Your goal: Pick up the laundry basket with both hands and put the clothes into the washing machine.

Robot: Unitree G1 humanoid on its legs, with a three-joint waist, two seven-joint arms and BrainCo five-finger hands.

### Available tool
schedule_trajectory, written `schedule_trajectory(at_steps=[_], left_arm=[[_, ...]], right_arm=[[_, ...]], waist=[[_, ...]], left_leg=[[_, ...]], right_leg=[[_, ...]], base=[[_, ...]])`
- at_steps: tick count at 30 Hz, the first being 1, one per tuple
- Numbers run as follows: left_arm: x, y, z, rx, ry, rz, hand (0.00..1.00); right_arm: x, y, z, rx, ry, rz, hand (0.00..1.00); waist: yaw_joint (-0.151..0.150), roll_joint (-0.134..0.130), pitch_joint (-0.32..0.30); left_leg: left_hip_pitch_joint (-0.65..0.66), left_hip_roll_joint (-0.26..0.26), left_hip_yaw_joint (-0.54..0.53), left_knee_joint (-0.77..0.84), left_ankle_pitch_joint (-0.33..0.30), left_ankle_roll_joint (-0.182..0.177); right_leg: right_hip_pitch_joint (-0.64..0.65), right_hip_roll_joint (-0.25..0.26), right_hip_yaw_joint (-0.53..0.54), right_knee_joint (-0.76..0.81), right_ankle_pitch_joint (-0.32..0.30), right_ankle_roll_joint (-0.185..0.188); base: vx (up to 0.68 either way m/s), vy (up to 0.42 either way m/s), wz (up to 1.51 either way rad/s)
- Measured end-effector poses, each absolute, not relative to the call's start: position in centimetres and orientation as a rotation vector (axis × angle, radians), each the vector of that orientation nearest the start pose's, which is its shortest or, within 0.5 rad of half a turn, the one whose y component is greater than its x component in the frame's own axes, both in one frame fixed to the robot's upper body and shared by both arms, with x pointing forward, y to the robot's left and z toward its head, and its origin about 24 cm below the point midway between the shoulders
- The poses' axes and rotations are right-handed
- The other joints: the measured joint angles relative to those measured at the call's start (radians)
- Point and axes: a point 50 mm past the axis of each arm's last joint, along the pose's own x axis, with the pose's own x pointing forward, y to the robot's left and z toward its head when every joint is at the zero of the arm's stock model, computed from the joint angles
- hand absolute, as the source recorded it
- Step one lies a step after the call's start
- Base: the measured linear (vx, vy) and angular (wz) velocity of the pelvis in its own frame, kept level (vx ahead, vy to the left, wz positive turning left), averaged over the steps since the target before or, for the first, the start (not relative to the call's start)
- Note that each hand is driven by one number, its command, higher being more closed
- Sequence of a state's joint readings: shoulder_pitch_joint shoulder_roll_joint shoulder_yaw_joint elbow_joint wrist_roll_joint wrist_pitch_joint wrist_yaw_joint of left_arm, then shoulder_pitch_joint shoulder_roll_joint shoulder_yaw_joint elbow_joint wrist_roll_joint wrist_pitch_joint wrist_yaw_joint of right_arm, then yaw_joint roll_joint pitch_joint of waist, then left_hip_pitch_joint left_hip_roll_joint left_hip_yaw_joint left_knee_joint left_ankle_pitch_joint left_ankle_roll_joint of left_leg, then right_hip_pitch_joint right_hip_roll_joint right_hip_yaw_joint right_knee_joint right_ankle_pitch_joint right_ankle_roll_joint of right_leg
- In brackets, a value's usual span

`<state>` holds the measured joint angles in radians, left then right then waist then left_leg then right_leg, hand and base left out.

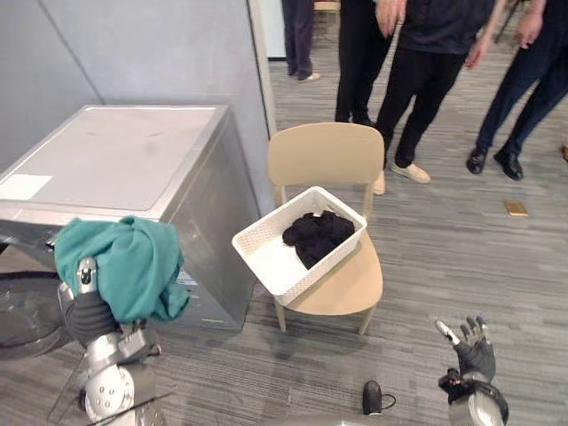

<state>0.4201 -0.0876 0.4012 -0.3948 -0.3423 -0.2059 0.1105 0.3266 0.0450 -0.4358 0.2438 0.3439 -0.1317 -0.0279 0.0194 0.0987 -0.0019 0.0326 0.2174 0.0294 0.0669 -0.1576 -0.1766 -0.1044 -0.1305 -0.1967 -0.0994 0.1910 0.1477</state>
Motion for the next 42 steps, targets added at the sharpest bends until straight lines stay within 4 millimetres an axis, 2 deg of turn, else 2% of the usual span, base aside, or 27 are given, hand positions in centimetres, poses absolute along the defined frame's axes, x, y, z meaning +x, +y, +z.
schedule_trajectory(at_steps=[4, 5, 7, 10, 11, 12, 13, 14, 16, 19, 23, 25, 27, 29, 31, 32, 33, 34, 35, 37, 38, 39, 40, 41, 42], left_arm=[[12.1, 25.5, 2.8, -0.244, -0.063, 0.668, 1.0], [11.6, 25.3, 0.5, -0.268, 0.036, 0.686, 1.0], [10.5, 25.3, -2.2, -0.292, 0.156, 0.72, 1.0], [8.0, 24.1, -8.2, -0.333, 0.464, 0.757, 1.0], [7.5, 23.9, -9.2, -0.34, 0.521, 0.762, 1.0], [5.8, 23.2, -11.9, -0.367, 0.681, 0.787, 1.0], [5.1, 23.0, -12.7, -0.378, 0.738, 0.8, 1.0], [3.8, 22.7, -14.2, -0.396, 0.846, 0.832, 1.0], [1.8, 21.6, -15.9, -0.455, 0.993, 0.887, 1.0], [0.6, 21.0, -16.5, -0.476, 1.065, 0.901, 1.0], [1.3, 21.4, -16.6, -0.473, 1.068, 0.882, 1.0], [2.2, 21.2, -16.6, -0.483, 1.054, 0.868, 1.0], [3.2, 21.0, -16.6, -0.492, 1.035, 0.851, 1.0], [4.4, 20.7, -16.4, -0.493, 1.005, 0.82, 1.0], [5.0, 20.8, -16.2, -0.487, 0.981, 0.805, 1.0], [5.4, 21.0, -16.0, -0.494, 0.955, 0.814, 1.0], [5.8, 21.2, -15.9, -0.499, 0.936, 0.817, 1.0], [6.0, 21.2, -15.8, -0.499, 0.93, 0.817, 1.0], [6.0, 21.0, -15.9, -0.514, 0.929, 0.823, 1.0], [4.9, 20.5, -16.1, -0.53, 0.955, 0.848, 1.0], [4.3, 20.4, -16.1, -0.515, 0.973, 0.848, 1.0], [4.0, 20.4, -16.2, -0.516, 0.979, 0.854, 1.0], [3.5, 20.3, -16.3, -0.521, 0.996, 0.865, 1.0], [3.1, 20.4, -16.3, -0.523, 1.003, 0.877, 1.0], [3.0, 20.4, -16.3, -0.52, 1.002, 0.88, 1.0]], right_arm=[[10.8, -24.9, -7.9, 0.369, 0.424, -0.69, 0.0], [10.1, -24.5, -8.8, 0.386, 0.472, -0.703, 0.0], [9.4, -24.1, -9.9, 0.411, 0.532, -0.716, 0.0], [7.2, -22.9, -12.4, 0.453, 0.682, -0.746, 0.0], [6.7, -22.7, -12.9, 0.461, 0.712, -0.752, 0.0], [5.3, -22.0, -14.0, 0.49, 0.793, -0.773, 0.0], [5.1, -21.8, -14.4, 0.507, 0.818, -0.781, 0.0], [4.2, -21.7, -15.1, 0.532, 0.863, -0.821, 0.0], [2.8, -21.9, -16.0, 0.553, 0.952, -0.876, 0.0], [2.3, -22.0, -16.6, 0.549, 1.018, -0.88, 0.0], [2.9, -22.3, -16.7, 0.526, 1.05, -0.849, 0.0], [3.6, -22.4, -16.7, 0.517, 1.044, -0.831, 0.0], [4.5, -22.4, -16.6, 0.511, 1.035, -0.807, 0.0], [5.3, -22.5, -16.5, 0.483, 1.031, -0.772, 0.0], [6.4, -22.3, -16.4, 0.462, 1.022, -0.73, 0.0], [7.8, -22.1, -16.2, 0.457, 0.999, -0.7, 0.0], [9.1, -22.0, -15.9, 0.449, 0.973, -0.677, 0.0], [9.9, -22.2, -15.7, 0.444, 0.952, -0.67, 0.0], [11.4, -22.4, -15.2, 0.437, 0.912, -0.658, 0.0], [13.5, -23.2, -14.4, 0.421, 0.858, -0.647, 0.0], [15.0, -23.3, -13.8, 0.413, 0.817, -0.628, 0.0], [15.5, -23.1, -13.6, 0.413, 0.807, -0.617, 0.0], [16.2, -23.2, -13.3, 0.411, 0.785, -0.611, 0.0], [16.3, -23.5, -13.1, 0.402, 0.763, -0.615, 0.0], [16.1, -23.7, -13.1, 0.399, 0.764, -0.625, 0.0]], waist=[[0.016, -0.009, -0.006], [0.023, -0.015, -0.009], [0.024, -0.025, -0.017], [0.023, -0.034, -0.022], [0.023, -0.035, -0.022], [0.022, -0.039, -0.024], [0.021, -0.04, -0.025], [0.019, -0.043, -0.025], [0.017, -0.044, -0.024], [0.02, -0.045, -0.021], [0.014, -0.047, -0.015], [0.005, -0.032, -0.005], [-0.009, -0.027, 0.008], [-0.007, -0.021, 0.025], [0.003, -0.026, 0.037], [0.011, -0.027, 0.044], [0.025, -0.046, 0.062], [0.031, -0.053, 0.076], [0.055, -0.058, 0.097], [0.056, -0.059, 0.098], [0.056, -0.078, 0.102], [0.06, -0.078, 0.103], [0.068, -0.078, 0.104], [0.06, -0.078, 0.103], [0.05, -0.077, 0.104]], left_leg=[[0.005, -0.01, -0.012, 0.017, -0.006, 0.009], [0.01, -0.013, -0.017, 0.021, -0.01, 0.015], [0.01, -0.015, -0.021, 0.021, -0.015, 0.023], [0.011, -0.019, -0.029, 0.021, -0.017, 0.028], [0.013, -0.02, -0.029, 0.02, -0.017, 0.028], [0.013, -0.023, -0.029, 0.019, -0.017, 0.028], [0.013, -0.025, -0.029, 0.018, -0.017, 0.028], [0.014, -0.029, -0.028, 0.016, -0.018, 0.028], [0.024, -0.03, -0.024, 0.005, -0.019, 0.026], [0.037, -0.027, -0.004, -0.014, -0.021, 0.023], [0.046, -0.028, 0.002, -0.017, -0.02, 0.022], [0.051, -0.026, -0.007, -0.012, -0.02, 0.023], [0.046, -0.025, -0.041, -0.006, -0.019, 0.022], [0.008, -0.023, -0.116, 0.029, -0.018, 0.021], [-0.055, -0.026, -0.211, 0.055, 0.0, 0.003], [-0.094, -0.035, -0.265, 0.055, 0.039, -0.006], [-0.136, -0.058, -0.299, 0.052, 0.099, -0.005], [-0.15, -0.067, -0.305, 0.049, 0.129, 0.0], [-0.168, -0.082, -0.303, 0.04, 0.18, 0.016], [-0.184, -0.099, -0.259, -0.004, 0.272, 0.044], [-0.173, -0.1, -0.203, -0.083, 0.36, 0.065], [-0.178, -0.096, -0.159, -0.054, 0.334, 0.068], [-0.202, -0.087, -0.089, 0.08, 0.245, 0.08], [-0.229, -0.059, 0.009, 0.237, 0.175, 0.145], [-0.235, -0.048, 0.05, 0.265, 0.172, 0.147]], right_leg=[[0.033, -0.019, -0.038, 0.0, -0.008, 0.008], [0.047, -0.026, -0.051, 0.0, -0.021, 0.016], [0.051, -0.029, -0.058, 0.0, -0.025, 0.019], [0.064, -0.037, -0.076, 0.0, -0.027, 0.016], [0.066, -0.038, -0.077, -0.001, -0.028, 0.017], [0.065, -0.042, -0.076, -0.002, -0.031, 0.021], [0.065, -0.044, -0.076, -0.004, -0.031, 0.022], [0.064, -0.046, -0.073, -0.005, -0.035, 0.027], [0.064, -0.045, -0.063, -0.005, -0.038, 0.03], [0.046, -0.038, -0.036, -0.005, -0.039, 0.03], [0.042, -0.034, -0.019, -0.005, -0.036, 0.027], [0.053, -0.033, -0.026, 0.0, -0.038, 0.03], [0.071, -0.033, -0.056, 0.0, -0.04, 0.026], [0.103, -0.035, -0.126, 0.0, -0.052, 0.016], [0.122, -0.036, -0.213, 0.0, -0.086, 0.015], [0.125, -0.04, -0.274, 0.0, -0.095, 0.012], [0.126, -0.055, -0.328, 0.001, -0.105, 0.016], [0.128, -0.062, -0.353, 0.007, -0.11, 0.012], [0.131, -0.077, -0.393, 0.031, -0.127, 0.007], [0.12, -0.105, -0.436, 0.085, -0.166, -0.015], [0.105, -0.136, -0.452, 0.109, -0.178, -0.051], [0.101, -0.146, -0.483, 0.119, -0.166, -0.059], [0.093, -0.162, -0.517, 0.154, -0.146, -0.081], [0.087, -0.186, -0.547, 0.203, -0.121, -0.108], [0.097, -0.194, -0.565, 0.22, -0.122, -0.107]], base=[[0.0, 0.017, 0.25], [-0.03, 0.011, 0.19], [-0.02, 0.004, 0.13], [-0.01, 0.001, 0.13], [0.0, 0.007, 0.09], [0.0, 0.0, 0.0], [0.0, 0.0, 0.0], [0.0, 0.0, 0.0], [0.03, 0.022, -0.08], [0.05, 0.022, -0.24], [0.06, 0.031, -0.15], [0.09, 0.031, 0.13], [0.08, 0.014, 0.4], [0.03, -0.049, 1.02], [0.01, -0.076, 1.43], [-0.01, -0.107, 1.57], [-0.03, -0.125, 1.52], [-0.07, -0.105, 1.38], [-0.09, -0.062, 1.25], [-0.11, -0.012, 1.22], [-0.1, 0.049, 0.78], [-0.08, 0.062, 0.52], [0.02, 0.081, 0.19], [0.04, 0.102, 0.29], [0.03, 0.174, 0.79]])
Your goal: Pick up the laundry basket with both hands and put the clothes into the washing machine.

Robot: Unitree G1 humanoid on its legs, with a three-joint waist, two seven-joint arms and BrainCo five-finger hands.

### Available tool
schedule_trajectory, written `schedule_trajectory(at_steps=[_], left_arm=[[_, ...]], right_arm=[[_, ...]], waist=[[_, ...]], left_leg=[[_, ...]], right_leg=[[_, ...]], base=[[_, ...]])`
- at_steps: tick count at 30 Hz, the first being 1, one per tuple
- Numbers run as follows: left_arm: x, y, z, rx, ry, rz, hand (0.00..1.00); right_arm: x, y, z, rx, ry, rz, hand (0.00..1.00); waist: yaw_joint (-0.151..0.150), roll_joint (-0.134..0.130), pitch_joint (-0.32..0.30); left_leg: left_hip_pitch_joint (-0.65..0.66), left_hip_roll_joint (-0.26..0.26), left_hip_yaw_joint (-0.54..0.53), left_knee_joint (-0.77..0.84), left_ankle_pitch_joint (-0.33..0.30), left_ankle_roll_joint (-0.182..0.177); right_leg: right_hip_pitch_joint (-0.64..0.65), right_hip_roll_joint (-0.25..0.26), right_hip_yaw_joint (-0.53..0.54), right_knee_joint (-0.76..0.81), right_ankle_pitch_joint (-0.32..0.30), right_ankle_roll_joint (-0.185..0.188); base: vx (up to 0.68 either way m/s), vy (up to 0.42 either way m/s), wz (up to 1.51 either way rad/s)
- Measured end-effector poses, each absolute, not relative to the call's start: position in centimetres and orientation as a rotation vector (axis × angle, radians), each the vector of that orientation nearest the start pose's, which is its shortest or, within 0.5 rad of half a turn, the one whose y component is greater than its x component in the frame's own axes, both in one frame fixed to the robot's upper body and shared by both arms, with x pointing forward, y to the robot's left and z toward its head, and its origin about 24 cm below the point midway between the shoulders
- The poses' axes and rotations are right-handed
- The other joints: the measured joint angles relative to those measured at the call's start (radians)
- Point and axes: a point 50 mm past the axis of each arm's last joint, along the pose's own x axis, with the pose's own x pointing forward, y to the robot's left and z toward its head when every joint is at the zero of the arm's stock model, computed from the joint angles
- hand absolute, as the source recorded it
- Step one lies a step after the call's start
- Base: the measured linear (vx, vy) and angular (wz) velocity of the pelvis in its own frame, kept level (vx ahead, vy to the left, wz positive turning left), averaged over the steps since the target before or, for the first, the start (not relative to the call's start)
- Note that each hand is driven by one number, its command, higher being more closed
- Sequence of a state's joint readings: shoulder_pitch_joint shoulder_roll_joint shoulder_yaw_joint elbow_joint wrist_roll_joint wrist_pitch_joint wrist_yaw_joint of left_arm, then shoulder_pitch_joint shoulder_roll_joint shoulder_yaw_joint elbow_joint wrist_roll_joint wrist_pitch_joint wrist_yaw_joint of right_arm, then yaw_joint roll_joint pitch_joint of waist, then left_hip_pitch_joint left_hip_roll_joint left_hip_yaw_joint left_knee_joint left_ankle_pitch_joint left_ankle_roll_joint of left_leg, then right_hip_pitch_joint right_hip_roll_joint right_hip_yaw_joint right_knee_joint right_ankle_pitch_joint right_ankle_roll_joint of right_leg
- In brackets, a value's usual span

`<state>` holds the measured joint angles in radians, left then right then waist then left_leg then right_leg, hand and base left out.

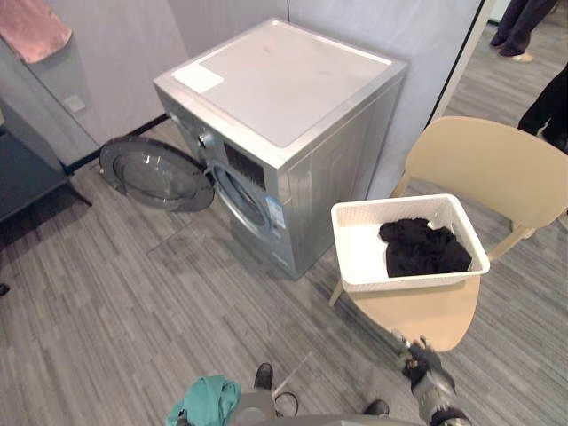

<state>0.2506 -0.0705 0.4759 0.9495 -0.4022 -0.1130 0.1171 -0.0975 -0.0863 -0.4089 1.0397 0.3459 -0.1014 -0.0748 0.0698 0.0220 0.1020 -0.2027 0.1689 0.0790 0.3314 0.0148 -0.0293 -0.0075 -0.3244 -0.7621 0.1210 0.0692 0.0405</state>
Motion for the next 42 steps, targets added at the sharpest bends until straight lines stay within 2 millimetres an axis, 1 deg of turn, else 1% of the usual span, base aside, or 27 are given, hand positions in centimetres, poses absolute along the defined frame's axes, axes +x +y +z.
schedule_trajectory(at_steps=[2, 5, 6, 10, 13, 14, 16, 17, 18, 19, 21, 22, 24, 26, 28, 29, 30, 31, 32, 34, 35, 36, 37, 38, 39, 40, 42], left_arm=[[3.9, 20.8, -16.0, -0.507, 0.963, 0.86, 1.0], [4.7, 20.3, -16.2, -0.521, 0.967, 0.84, 1.0], [5.1, 20.2, -16.1, -0.508, 0.969, 0.815, 1.0], [5.1, 20.2, -16.1, -0.456, 0.987, 0.756, 1.0], [5.4, 20.0, -16.1, -0.429, 0.993, 0.709, 1.0], [5.4, 20.0, -16.1, -0.43, 0.991, 0.702, 1.0], [5.2, 20.2, -16.1, -0.428, 0.992, 0.701, 1.0], [5.1, 20.2, -16.1, -0.417, 0.997, 0.691, 1.0], [4.7, 20.4, -16.1, -0.389, 1.009, 0.672, 1.0], [4.4, 20.6, -16.1, -0.372, 1.018, 0.666, 1.0], [3.9, 21.7, -16.0, -0.339, 1.027, 0.668, 1.0], [4.0, 22.3, -15.9, -0.329, 1.025, 0.673, 1.0], [3.8, 22.3, -16.0, -0.335, 1.041, 0.682, 1.0], [5.0, 22.3, -15.9, -0.336, 1.021, 0.664, 1.0], [6.7, 22.2, -15.7, -0.338, 0.985, 0.639, 1.0], [7.1, 22.5, -15.5, -0.334, 0.965, 0.639, 1.0], [8.2, 22.6, -15.2, -0.33, 0.932, 0.629, 1.0], [9.6, 20.8, -15.1, -0.365, 0.906, 0.586, 1.0], [10.0, 20.1, -15.1, -0.387, 0.897, 0.579, 1.0], [9.9, 19.9, -15.1, -0.387, 0.9, 0.576, 1.0], [9.6, 19.5, -15.3, -0.386, 0.914, 0.566, 1.0], [9.0, 19.5, -15.4, -0.383, 0.928, 0.57, 1.0], [9.0, 19.3, -15.4, -0.389, 0.928, 0.568, 1.0], [8.9, 19.5, -15.4, -0.39, 0.928, 0.573, 1.0], [8.7, 19.5, -15.4, -0.394, 0.936, 0.581, 1.0], [8.2, 19.5, -15.6, -0.399, 0.948, 0.589, 1.0], [7.1, 20.0, -15.7, -0.385, 0.968, 0.603, 1.0]], right_arm=[[14.6, -24.2, -13.5, 0.407, 0.791, -0.679, 0.0], [14.2, -24.6, -13.6, 0.408, 0.8, -0.696, 0.0], [14.2, -23.9, -13.9, 0.43, 0.811, -0.691, 0.0], [12.5, -22.3, -14.9, 0.446, 0.887, -0.67, 0.0], [11.7, -22.3, -15.2, 0.433, 0.928, -0.667, 0.0], [11.4, -22.3, -15.3, 0.435, 0.942, -0.672, 0.0], [10.9, -22.5, -15.4, 0.434, 0.955, -0.684, 0.0], [10.2, -22.7, -15.6, 0.421, 0.98, -0.687, 0.0], [9.3, -22.8, -15.9, 0.406, 1.01, -0.69, 0.0], [8.8, -22.6, -16.0, 0.405, 1.023, -0.691, 0.0], [7.2, -21.4, -16.5, 0.446, 1.055, -0.693, 0.0], [6.8, -20.2, -16.8, 0.483, 1.073, -0.677, 0.0], [7.5, -19.3, -16.7, 0.523, 1.039, -0.665, 0.0], [7.8, -19.2, -16.5, 0.527, 1.012, -0.664, 0.0], [7.5, -19.2, -16.4, 0.553, 0.99, -0.696, 0.0], [7.0, -18.3, -16.6, 0.575, 1.008, -0.699, 0.0], [7.0, -18.2, -16.6, 0.581, 1.011, -0.699, 0.0], [7.0, -19.5, -16.3, 0.582, 0.969, -0.737, 0.0], [7.5, -20.4, -16.0, 0.564, 0.944, -0.756, 0.0], [7.0, -20.0, -16.2, 0.572, 0.957, -0.761, 0.0], [6.7, -20.1, -16.2, 0.569, 0.968, -0.769, 0.0], [6.8, -20.4, -16.1, 0.561, 0.958, -0.775, 0.0], [6.8, -20.5, -16.1, 0.558, 0.956, -0.777, 0.0], [7.4, -20.5, -16.0, 0.559, 0.94, -0.768, 0.0], [7.9, -20.6, -15.8, 0.557, 0.927, -0.762, 0.0], [8.1, -20.9, -15.7, 0.549, 0.915, -0.763, 0.0], [9.3, -20.5, -15.6, 0.559, 0.898, -0.736, 0.0]], waist=[[-0.026, -0.003, -0.017], [-0.03, 0.027, -0.018], [-0.032, 0.018, -0.012], [-0.03, 0.013, -0.016], [-0.03, 0.009, -0.016], [-0.029, 0.001, -0.011], [-0.03, -0.005, -0.008], [-0.03, -0.01, -0.003], [-0.033, -0.01, -0.001], [-0.037, -0.018, -0.003], [-0.057, -0.074, 0.004], [-0.045, -0.081, 0.033], [-0.054, -0.076, 0.047], [-0.053, -0.078, 0.048], [-0.053, -0.081, 0.046], [-0.055, -0.114, 0.024], [-0.071, -0.151, 0.024], [-0.081, -0.05, 0.041], [-0.056, -0.043, 0.049], [-0.063, -0.025, 0.007], [-0.063, -0.022, -0.027], [-0.064, 0.002, -0.042], [-0.069, 0.006, -0.04], [-0.07, 0.014, -0.035], [-0.069, 0.023, -0.031], [-0.06, 0.032, -0.019], [-0.046, 0.031, -0.021]], left_leg=[[0.018, -0.036, 0.022, -0.114, 0.026, -0.008], [0.097, -0.028, 0.011, -0.329, 0.02, -0.06], [0.111, -0.044, 0.01, -0.362, 0.041, -0.072], [0.176, -0.105, -0.017, -0.394, 0.054, -0.053], [0.166, -0.157, -0.05, -0.375, 0.044, -0.037], [0.14, -0.188, -0.055, -0.316, 0.014, 0.001], [0.123, -0.223, -0.069, -0.25, -0.026, 0.022], [0.121, -0.251, -0.094, -0.209, -0.046, 0.042], [0.129, -0.267, -0.127, -0.175, -0.064, 0.068], [0.13, -0.279, -0.149, -0.16, -0.071, 0.079], [0.127, -0.329, -0.21, -0.116, -0.089, 0.104], [0.122, -0.331, -0.225, -0.082, -0.104, 0.12], [0.121, -0.29, -0.237, -0.079, -0.107, 0.121], [0.131, -0.256, -0.243, -0.109, -0.113, 0.119], [0.165, -0.25, -0.243, -0.187, -0.115, 0.117], [0.202, -0.287, -0.233, -0.234, -0.114, 0.105], [0.165, -0.31, -0.214, -0.105, -0.147, 0.118], [0.16, -0.235, -0.199, 0.079, -0.289, 0.117], [0.185, -0.217, -0.188, 0.077, -0.375, 0.103], [0.205, -0.203, -0.2, 0.058, -0.386, 0.1], [0.212, -0.175, -0.219, 0.049, -0.399, 0.087], [0.194, -0.148, -0.219, 0.159, -0.405, 0.028], [0.149, -0.143, -0.218, 0.269, -0.402, 0.016], [0.06, -0.124, -0.22, 0.532, -0.315, -0.123], [0.034, -0.112, -0.212, 0.627, -0.254, -0.157], [-0.025, -0.082, -0.179, 0.794, -0.126, -0.154], [-0.103, -0.039, -0.113, 0.924, -0.17, -0.074]], right_leg=[[0.007, 0.006, 0.0, -0.019, -0.038, 0.035], [0.025, 0.038, -0.038, -0.063, -0.014, 0.073], [0.038, 0.036, -0.039, -0.08, 0.004, 0.082], [0.097, -0.011, -0.049, -0.076, 0.018, 0.079], [0.106, -0.068, -0.062, -0.038, -0.009, 0.114], [0.108, -0.116, -0.062, 0.014, -0.028, 0.119], [0.116, -0.17, -0.06, 0.088, -0.065, 0.089], [0.126, -0.206, -0.039, 0.162, -0.124, -0.032], [0.099, -0.19, 0.084, 0.239, -0.246, -0.286], [0.082, -0.16, 0.173, 0.255, -0.31, -0.338], [0.072, -0.066, 0.444, 0.283, -0.442, -0.323], [0.013, -0.009, 0.547, 0.417, -0.481, -0.206], [-0.1, 0.118, 0.547, 0.555, -0.505, -0.137], [-0.19, 0.221, 0.471, 0.521, -0.469, -0.074], [-0.201, 0.247, 0.409, 0.361, -0.408, -0.032], [-0.214, 0.23, 0.407, 0.251, -0.371, -0.033], [-0.22, 0.194, 0.398, 0.241, -0.328, -0.062], [-0.22, 0.225, 0.368, 0.294, -0.311, -0.078], [-0.229, 0.22, 0.38, 0.356, -0.279, -0.084], [-0.209, 0.229, 0.369, 0.324, -0.252, -0.079], [-0.181, 0.269, 0.354, 0.279, -0.249, -0.091], [-0.147, 0.315, 0.34, 0.226, -0.259, -0.106], [-0.134, 0.328, 0.339, 0.224, -0.267, -0.116], [-0.078, 0.351, 0.342, 0.216, -0.276, -0.124], [-0.044, 0.365, 0.352, 0.202, -0.282, -0.13], [0.025, 0.396, 0.386, 0.171, -0.291, -0.139], [0.093, 0.408, 0.486, 0.138, -0.3, -0.147]], base=[[-0.06, 0.127, 1.1], [-0.06, 0.117, 0.46], [-0.07, 0.143, 0.28], [-0.04, 0.115, 0.29], [-0.03, 0.139, 0.39], [-0.02, 0.161, 0.36], [-0.01, 0.145, 0.51], [-0.02, 0.137, 0.88], [-0.01, 0.156, 0.98], [0.02, 0.118, 1.24], [0.15, 0.027, 1.21], [0.16, -0.038, 0.57], [0.07, -0.007, 0.05], [0.06, 0.026, 0.0], [0.06, -0.021, 0.13], [0.27, -0.041, 0.37], [0.38, -0.056, 0.56], [0.4, -0.055, 0.3], [0.24, -0.048, 0.09], [0.26, -0.051, 0.08], [0.45, -0.115, 0.3], [0.42, -0.092, 0.18], [0.52, -0.104, -0.05], [0.43, -0.071, -0.21], [0.5, -0.083, -0.45], [0.38, -0.008, -0.72], [0.36, 0.035, -1.24]])
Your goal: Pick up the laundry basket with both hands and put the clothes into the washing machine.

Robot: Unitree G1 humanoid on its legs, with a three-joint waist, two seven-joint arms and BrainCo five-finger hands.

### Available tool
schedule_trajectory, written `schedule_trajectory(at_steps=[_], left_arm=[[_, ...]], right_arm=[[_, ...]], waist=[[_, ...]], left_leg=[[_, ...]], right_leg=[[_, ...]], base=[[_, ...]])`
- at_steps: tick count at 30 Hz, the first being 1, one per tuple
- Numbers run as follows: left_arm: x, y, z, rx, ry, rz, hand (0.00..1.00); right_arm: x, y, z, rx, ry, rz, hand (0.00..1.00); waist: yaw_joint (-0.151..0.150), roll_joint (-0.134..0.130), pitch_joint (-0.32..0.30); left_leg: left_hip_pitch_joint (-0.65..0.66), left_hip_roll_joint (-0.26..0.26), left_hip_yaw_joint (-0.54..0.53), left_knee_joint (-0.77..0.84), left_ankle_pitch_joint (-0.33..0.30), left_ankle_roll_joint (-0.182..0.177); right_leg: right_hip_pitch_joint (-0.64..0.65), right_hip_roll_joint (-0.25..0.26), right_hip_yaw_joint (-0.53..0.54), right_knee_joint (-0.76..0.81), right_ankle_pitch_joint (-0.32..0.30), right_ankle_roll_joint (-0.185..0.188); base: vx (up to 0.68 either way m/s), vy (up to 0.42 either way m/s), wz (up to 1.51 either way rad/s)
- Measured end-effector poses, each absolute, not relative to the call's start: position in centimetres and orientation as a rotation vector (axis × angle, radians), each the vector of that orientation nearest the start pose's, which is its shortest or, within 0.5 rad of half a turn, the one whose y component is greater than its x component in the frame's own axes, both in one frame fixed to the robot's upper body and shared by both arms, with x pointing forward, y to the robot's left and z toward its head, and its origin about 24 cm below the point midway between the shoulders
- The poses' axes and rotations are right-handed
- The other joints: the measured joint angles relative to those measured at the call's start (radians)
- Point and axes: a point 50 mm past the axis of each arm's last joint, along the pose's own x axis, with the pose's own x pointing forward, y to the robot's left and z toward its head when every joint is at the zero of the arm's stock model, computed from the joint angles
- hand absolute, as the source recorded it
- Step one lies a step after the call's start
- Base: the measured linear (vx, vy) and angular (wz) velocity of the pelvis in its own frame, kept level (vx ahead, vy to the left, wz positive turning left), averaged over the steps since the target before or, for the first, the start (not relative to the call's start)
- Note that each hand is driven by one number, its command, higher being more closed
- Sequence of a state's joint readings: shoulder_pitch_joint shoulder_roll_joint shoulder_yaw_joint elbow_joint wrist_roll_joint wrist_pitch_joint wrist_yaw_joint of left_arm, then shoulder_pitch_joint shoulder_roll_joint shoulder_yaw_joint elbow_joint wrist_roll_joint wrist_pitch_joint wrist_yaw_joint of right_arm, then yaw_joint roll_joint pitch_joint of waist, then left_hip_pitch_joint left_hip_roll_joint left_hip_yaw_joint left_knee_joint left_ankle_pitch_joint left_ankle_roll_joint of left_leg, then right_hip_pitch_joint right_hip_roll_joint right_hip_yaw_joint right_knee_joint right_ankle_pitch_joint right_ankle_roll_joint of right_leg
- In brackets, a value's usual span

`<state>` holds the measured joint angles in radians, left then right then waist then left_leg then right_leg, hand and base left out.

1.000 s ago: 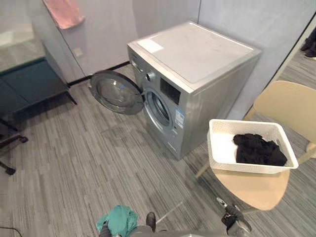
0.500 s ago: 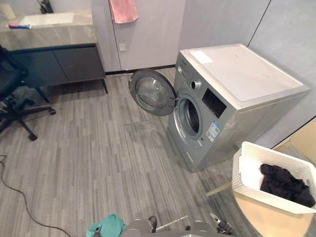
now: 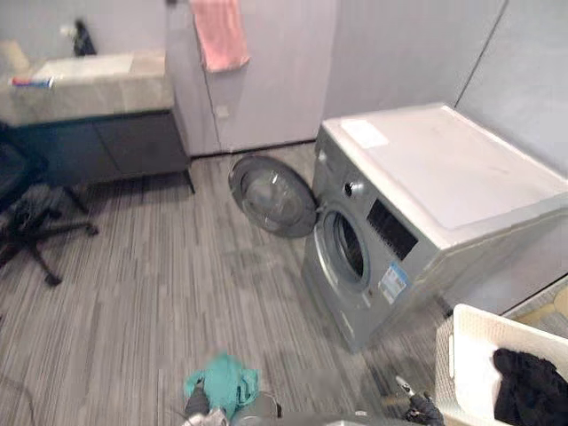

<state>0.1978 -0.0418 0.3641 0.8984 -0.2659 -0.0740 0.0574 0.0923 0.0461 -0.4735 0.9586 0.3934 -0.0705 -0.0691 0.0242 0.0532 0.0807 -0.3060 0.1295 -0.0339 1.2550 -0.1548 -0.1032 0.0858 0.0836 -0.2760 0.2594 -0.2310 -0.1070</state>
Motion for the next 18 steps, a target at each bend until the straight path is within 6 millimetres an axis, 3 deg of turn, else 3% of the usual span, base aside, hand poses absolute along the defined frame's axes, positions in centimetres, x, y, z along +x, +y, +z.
schedule_trajectory(at_steps=[2, 3, 5, 6, 7, 8, 9, 10, 11, 12, 13, 16, 18], left_arm=[[6.9, 20.6, -15.6, -0.366, 0.968, 0.612, 1.0], [6.9, 21.0, -15.6, -0.355, 0.966, 0.622, 1.0], [6.7, 21.1, -15.6, -0.351, 0.968, 0.632, 1.0], [6.7, 21.3, -15.5, -0.354, 0.963, 0.645, 1.0], [6.6, 21.2, -15.6, -0.358, 0.962, 0.65, 1.0], [6.3, 20.9, -15.7, -0.365, 0.972, 0.651, 1.0], [6.1, 20.7, -15.8, -0.37, 0.981, 0.653, 1.0], [4.9, 19.7, -16.2, -0.388, 1.029, 0.657, 1.0], [4.6, 20.1, -16.3, -0.384, 1.039, 0.667, 1.0], [4.6, 21.1, -16.1, -0.36, 1.029, 0.679, 1.0], [5.0, 22.3, -15.8, -0.323, 1.011, 0.682, 1.0], [6.8, 22.2, -15.6, -0.293, 0.983, 0.634, 1.0], [7.8, 21.6, -15.5, -0.295, 0.968, 0.604, 1.0]], right_arm=[[10.6, -19.3, -15.5, 0.565, 0.893, -0.683, 0.0], [10.9, -18.3, -15.5, 0.566, 0.902, -0.652, 0.0], [11.8, -17.5, -15.3, 0.559, 0.898, -0.614, 0.0], [12.0, -17.3, -15.2, 0.552, 0.895, -0.599, 0.0], [12.0, -17.3, -15.2, 0.55, 0.893, -0.596, 0.0], [11.8, -17.4, -15.3, 0.547, 0.897, -0.601, 0.0], [11.6, -17.5, -15.4, 0.542, 0.901, -0.605, 0.0], [10.8, -18.8, -15.4, 0.508, 0.9, -0.629, 0.0], [10.3, -18.9, -15.6, 0.512, 0.92, -0.645, 0.0], [9.7, -18.3, -15.9, 0.528, 0.947, -0.648, 0.0], [8.7, -17.6, -16.3, 0.541, 0.987, -0.635, 0.0], [7.6, -18.2, -16.4, 0.567, 0.992, -0.684, 0.0], [7.6, -18.6, -16.4, 0.582, 0.976, -0.711, 0.0]], waist=[[0.003, -0.022, 0.003], [0.019, -0.037, 0.007], [0.024, -0.042, 0.014], [0.023, -0.046, 0.014], [0.025, -0.042, 0.013], [0.031, -0.034, 0.008], [0.033, -0.027, 0.005], [0.043, 0.012, -0.022], [0.045, -0.003, -0.026], [0.048, -0.048, -0.037], [0.028, -0.104, -0.05], [0.011, -0.109, -0.053], [0.012, -0.1, -0.053]], left_leg=[[-0.062, 0.025, 0.015, -0.043, -0.034, 0.046], [-0.084, 0.051, 0.012, -0.148, -0.048, 0.068], [-0.081, 0.083, -0.031, -0.422, -0.052, 0.074], [-0.069, 0.081, -0.109, -0.591, -0.048, 0.068], [-0.055, 0.08, -0.164, -0.685, -0.039, 0.053], [-0.012, 0.076, -0.288, -0.827, -0.024, 0.028], [-0.001, 0.077, -0.343, -0.85, -0.019, 0.02], [0.028, 0.076, -0.413, -0.857, 0.009, -0.035], [0.021, 0.047, -0.372, -0.782, -0.028, -0.142], [0.025, 0.014, -0.337, -0.764, -0.048, -0.126], [0.017, -0.037, -0.282, -0.714, -0.076, -0.095], [0.02, -0.078, -0.205, -0.659, -0.116, -0.035], [0.043, -0.079, -0.138, -0.675, -0.125, -0.01]], right_leg=[[0.022, -0.017, 0.075, -0.027, 0.006, 0.011], [0.038, -0.036, 0.138, -0.043, 0.014, 0.023], [0.069, -0.065, 0.237, -0.067, 0.012, 0.028], [0.078, -0.087, 0.294, -0.07, -0.006, 0.063], [0.078, -0.094, 0.32, -0.065, -0.015, 0.081], [0.067, -0.105, 0.373, -0.039, -0.05, 0.127], [0.065, -0.108, 0.401, -0.023, -0.072, 0.146], [0.067, -0.115, 0.47, 0.015, -0.13, 0.195], [0.066, -0.152, 0.512, 0.042, -0.159, 0.228], [0.055, -0.194, 0.542, 0.051, -0.162, 0.23], [0.046, -0.252, 0.584, 0.056, -0.125, 0.233], [0.008, -0.3, 0.626, 0.089, -0.01, 0.236], [-0.08, -0.313, 0.626, 0.188, 0.074, 0.189]], base=[[0.36, 0.116, -1.27], [0.32, 0.164, -1.39], [0.32, 0.27, -1.48], [0.32, 0.351, -1.17], [0.3, 0.434, -1.25], [0.21, 0.39, -1.07], [0.31, 0.642, -1.48], [0.32, 0.707, -1.25], [0.28, 0.599, -1.24], [0.28, 0.548, -0.86], [0.21, 0.387, -0.6], [0.21, 0.543, -0.6], [0.08, 0.377, -0.97]])
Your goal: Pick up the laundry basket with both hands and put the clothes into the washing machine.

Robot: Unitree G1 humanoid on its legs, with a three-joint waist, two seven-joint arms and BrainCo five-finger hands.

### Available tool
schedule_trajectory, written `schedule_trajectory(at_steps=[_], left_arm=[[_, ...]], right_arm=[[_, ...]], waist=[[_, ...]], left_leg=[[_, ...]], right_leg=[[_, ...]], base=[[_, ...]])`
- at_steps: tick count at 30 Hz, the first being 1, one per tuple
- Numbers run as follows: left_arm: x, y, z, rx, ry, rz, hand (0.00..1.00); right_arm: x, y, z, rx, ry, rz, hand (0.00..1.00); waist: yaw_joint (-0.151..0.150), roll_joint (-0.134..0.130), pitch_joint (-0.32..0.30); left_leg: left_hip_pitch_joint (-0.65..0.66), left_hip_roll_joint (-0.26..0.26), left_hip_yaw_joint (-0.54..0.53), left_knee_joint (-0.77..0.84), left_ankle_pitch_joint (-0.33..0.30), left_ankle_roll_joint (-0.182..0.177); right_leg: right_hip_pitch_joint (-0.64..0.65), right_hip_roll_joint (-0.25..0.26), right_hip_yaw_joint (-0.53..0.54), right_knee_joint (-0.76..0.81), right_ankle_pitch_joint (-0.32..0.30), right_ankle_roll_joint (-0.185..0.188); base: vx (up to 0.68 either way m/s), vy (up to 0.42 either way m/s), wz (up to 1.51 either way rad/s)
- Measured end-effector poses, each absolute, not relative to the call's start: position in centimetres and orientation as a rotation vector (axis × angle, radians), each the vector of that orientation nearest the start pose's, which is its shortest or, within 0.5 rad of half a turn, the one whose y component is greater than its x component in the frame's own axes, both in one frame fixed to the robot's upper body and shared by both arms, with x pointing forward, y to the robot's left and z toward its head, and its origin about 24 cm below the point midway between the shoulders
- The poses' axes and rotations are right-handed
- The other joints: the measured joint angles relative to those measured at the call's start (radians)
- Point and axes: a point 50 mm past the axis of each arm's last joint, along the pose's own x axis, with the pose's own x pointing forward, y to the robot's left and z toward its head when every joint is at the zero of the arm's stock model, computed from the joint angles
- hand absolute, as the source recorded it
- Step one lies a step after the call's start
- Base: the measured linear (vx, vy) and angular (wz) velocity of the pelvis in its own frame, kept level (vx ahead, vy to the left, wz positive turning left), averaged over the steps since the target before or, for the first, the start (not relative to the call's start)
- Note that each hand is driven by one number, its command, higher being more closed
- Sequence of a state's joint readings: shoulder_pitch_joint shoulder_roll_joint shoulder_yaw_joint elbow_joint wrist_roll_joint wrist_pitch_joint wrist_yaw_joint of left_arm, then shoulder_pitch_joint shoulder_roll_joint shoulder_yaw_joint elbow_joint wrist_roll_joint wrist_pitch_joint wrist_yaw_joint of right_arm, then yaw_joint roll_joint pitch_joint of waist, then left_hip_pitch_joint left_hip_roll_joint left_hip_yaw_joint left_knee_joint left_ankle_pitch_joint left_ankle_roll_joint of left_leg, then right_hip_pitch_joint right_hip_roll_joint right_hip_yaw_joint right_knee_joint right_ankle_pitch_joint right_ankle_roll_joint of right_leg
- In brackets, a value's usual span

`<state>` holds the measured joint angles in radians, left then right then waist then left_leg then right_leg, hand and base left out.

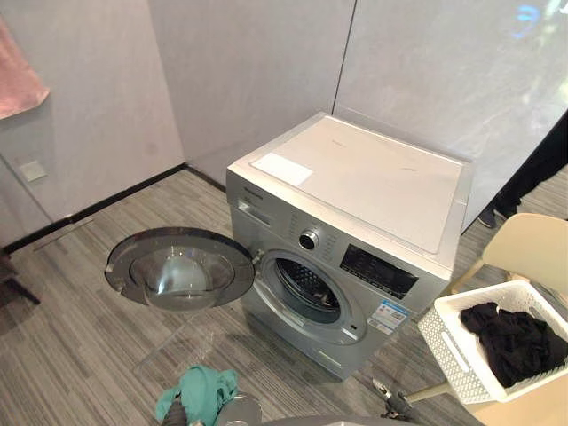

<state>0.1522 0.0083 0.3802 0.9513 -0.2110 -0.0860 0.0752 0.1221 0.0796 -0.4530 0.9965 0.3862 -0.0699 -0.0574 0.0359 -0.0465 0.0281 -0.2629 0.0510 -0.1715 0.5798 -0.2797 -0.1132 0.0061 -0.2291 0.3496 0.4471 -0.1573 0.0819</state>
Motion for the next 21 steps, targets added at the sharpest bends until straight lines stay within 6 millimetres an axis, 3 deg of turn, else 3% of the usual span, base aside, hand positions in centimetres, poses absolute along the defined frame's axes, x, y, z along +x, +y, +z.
schedule_trajectory(at_steps=[1, 2, 4, 6, 7, 8, 9, 10, 12, 17, 21], left_arm=[[8.3, 21.1, -15.5, -0.284, 0.967, 0.572, 1.0], [8.6, 20.9, -15.5, -0.274, 0.963, 0.55, 1.0], [8.5, 20.9, -15.5, -0.271, 0.964, 0.549, 1.0], [7.7, 20.6, -15.7, -0.274, 0.991, 0.553, 1.0], [7.3, 20.4, -15.9, -0.274, 1.006, 0.548, 1.0], [7.0, 20.2, -16.1, -0.276, 1.025, 0.54, 1.0], [7.1, 20.3, -16.1, -0.273, 1.025, 0.53, 1.0], [7.1, 20.1, -16.2, -0.258, 1.046, 0.506, 1.0], [7.1, 19.9, -16.3, -0.217, 1.067, 0.455, 1.0], [7.2, 19.7, -16.3, -0.205, 1.065, 0.442, 1.0], [8.2, 19.7, -15.8, -0.242, 1.003, 0.474, 1.0]], right_arm=[[7.5, -18.9, -16.3, 0.59, 0.967, -0.73, 0.0], [7.4, -19.3, -16.3, 0.591, 0.964, -0.742, 0.0], [7.1, -19.5, -16.4, 0.589, 0.968, -0.749, 0.0], [6.8, -19.6, -16.5, 0.581, 0.985, -0.742, 0.0], [6.9, -19.7, -16.5, 0.57, 0.989, -0.732, 0.0], [6.7, -19.9, -16.6, 0.549, 1.004, -0.716, 0.0], [6.6, -19.7, -16.6, 0.544, 1.015, -0.703, 0.0], [6.5, -19.9, -16.6, 0.532, 1.019, -0.702, 0.0], [5.9, -20.1, -16.7, 0.526, 1.031, -0.71, 0.0], [5.2, -20.2, -16.8, 0.517, 1.049, -0.714, 0.0], [6.8, -20.2, -16.6, 0.503, 1.021, -0.684, 0.0]], waist=[[0.0, 0.004, 0.0], [-0.008, 0.008, 0.0], [-0.023, 0.008, 0.0], [-0.022, 0.016, -0.004], [-0.022, 0.026, -0.005], [-0.022, 0.037, -0.006], [-0.022, 0.033, -0.004], [-0.034, 0.031, -0.003], [-0.058, 0.032, 0.0], [-0.045, 0.041, 0.007], [-0.022, 0.057, 0.046]], left_leg=[[0.032, 0.001, 0.052, -0.034, 0.008, 0.031], [0.066, 0.01, 0.105, -0.071, 0.021, 0.058], [0.119, 0.013, 0.157, -0.122, 0.029, 0.072], [0.198, 0.024, 0.246, -0.208, 0.038, 0.093], [0.206, 0.034, 0.268, -0.219, 0.038, 0.091], [0.21, 0.052, 0.302, -0.235, 0.041, 0.089], [0.217, 0.053, 0.318, -0.251, 0.049, 0.086], [0.227, 0.057, 0.324, -0.282, 0.077, 0.074], [0.267, 0.051, 0.325, -0.373, 0.13, 0.062], [0.309, 0.058, 0.299, -0.395, 0.143, 0.058], [0.159, 0.084, 0.275, -0.087, 0.106, 0.02]], right_leg=[[-0.056, -0.023, -0.067, 0.062, 0.07, -0.045], [-0.092, -0.057, -0.178, 0.129, 0.092, -0.057], [-0.119, -0.093, -0.376, 0.237, 0.072, -0.063], [-0.089, -0.075, -0.637, 0.228, -0.015, -0.048], [-0.078, -0.047, -0.653, 0.18, -0.034, -0.029], [-0.053, 0.017, -0.645, 0.056, -0.053, -0.007], [-0.026, 0.036, -0.647, -0.047, -0.055, -0.004], [-0.006, 0.063, -0.644, -0.123, -0.021, 0.002], [0.008, 0.077, -0.643, -0.178, -0.002, -0.019], [0.104, 0.106, -0.66, -0.29, 0.036, -0.017], [0.115, 0.105, -0.672, -0.312, 0.032, -0.019]], base=[[0.01, 0.322, -1.04], [-0.04, 0.345, -1.04], [-0.04, 0.214, -0.81], [0.02, 0.109, -1.26], [0.04, 0.058, -1.39], [0.07, 0.022, -1.17], [0.1, -0.005, -1.12], [0.1, -0.035, -0.67], [0.08, -0.06, -0.17], [0.07, -0.047, 0.09], [-0.04, 0.037, 0.04]])
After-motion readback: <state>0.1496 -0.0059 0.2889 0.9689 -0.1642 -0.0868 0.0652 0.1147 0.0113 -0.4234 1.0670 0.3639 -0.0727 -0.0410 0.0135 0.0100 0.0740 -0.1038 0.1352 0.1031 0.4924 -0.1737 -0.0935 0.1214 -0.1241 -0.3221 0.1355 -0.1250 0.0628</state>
